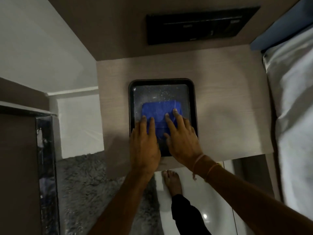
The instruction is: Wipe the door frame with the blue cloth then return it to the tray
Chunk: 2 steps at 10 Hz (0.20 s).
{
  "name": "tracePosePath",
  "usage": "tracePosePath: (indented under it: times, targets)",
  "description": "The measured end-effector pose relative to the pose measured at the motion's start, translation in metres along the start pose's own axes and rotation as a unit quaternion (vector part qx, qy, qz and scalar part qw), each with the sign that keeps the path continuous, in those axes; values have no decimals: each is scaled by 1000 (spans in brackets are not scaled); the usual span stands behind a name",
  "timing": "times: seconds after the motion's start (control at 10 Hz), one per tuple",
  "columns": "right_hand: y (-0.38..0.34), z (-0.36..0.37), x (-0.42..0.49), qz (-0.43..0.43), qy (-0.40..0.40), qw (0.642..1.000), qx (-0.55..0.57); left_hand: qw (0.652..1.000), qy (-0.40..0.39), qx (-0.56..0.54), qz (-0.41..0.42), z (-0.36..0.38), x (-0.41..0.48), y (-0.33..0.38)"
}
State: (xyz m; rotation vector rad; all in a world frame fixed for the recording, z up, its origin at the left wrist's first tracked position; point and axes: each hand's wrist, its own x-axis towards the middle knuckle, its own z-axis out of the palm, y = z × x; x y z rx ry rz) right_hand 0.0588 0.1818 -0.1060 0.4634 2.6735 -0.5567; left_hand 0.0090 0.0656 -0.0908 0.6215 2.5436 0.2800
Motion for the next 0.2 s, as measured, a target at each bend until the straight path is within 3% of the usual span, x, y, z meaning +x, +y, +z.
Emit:
tracePosePath:
  times: [0.1,0.2]
  targets:
    - [-7,-10,1,8,-8,1000,-21,999,-26,20,16,-12,3,-8]
    - [-15,-31,-17,6,-11,998,-55,999,-20,-30,17,-36,-25,-9]
